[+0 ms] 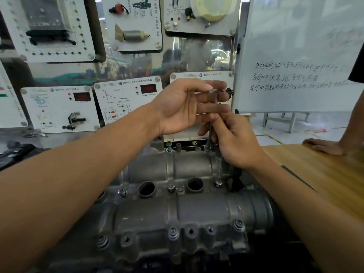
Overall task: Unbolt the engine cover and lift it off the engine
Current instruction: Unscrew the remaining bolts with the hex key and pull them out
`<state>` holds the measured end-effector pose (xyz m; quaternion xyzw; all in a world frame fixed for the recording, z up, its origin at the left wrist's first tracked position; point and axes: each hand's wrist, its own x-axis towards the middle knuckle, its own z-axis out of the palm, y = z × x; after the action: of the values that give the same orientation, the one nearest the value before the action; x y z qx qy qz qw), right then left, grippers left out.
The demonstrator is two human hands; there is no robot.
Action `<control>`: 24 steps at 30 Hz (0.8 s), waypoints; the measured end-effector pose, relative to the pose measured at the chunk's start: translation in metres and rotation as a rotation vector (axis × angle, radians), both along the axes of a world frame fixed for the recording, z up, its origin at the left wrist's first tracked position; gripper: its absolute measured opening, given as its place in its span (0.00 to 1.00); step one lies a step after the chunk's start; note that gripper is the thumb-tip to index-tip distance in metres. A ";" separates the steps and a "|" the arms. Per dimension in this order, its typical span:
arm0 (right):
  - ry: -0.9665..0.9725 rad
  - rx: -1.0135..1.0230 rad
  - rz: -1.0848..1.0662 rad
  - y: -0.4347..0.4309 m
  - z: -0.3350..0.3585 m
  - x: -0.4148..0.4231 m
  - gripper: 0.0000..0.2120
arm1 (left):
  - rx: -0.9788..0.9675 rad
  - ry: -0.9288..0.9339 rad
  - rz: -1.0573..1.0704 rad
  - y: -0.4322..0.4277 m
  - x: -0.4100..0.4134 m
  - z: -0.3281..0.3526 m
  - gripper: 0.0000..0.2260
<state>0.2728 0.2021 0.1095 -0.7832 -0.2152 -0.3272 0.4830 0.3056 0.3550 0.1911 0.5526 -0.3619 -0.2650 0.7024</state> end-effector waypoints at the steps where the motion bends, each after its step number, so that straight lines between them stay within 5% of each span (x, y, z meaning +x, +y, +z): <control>1: 0.005 -0.017 0.004 0.001 0.001 -0.001 0.18 | 0.020 -0.058 0.056 -0.001 0.000 -0.001 0.09; 6: 0.014 -0.089 -0.008 0.002 0.002 -0.001 0.16 | 0.116 -0.480 0.479 -0.012 0.000 0.002 0.03; 11: 0.029 -0.056 0.026 0.002 0.001 -0.003 0.16 | 0.075 -0.370 0.593 -0.025 -0.010 0.003 0.05; 17: 0.014 -0.059 -0.004 0.001 0.001 -0.001 0.15 | 0.033 -0.070 0.303 -0.015 -0.005 0.007 0.11; 24: 0.021 -0.035 0.011 0.002 0.002 -0.004 0.16 | 0.060 -0.093 0.066 0.002 -0.005 0.008 0.09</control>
<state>0.2690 0.2042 0.1119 -0.7936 -0.2199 -0.3126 0.4734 0.3004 0.3568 0.1993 0.5969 -0.3676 -0.2262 0.6763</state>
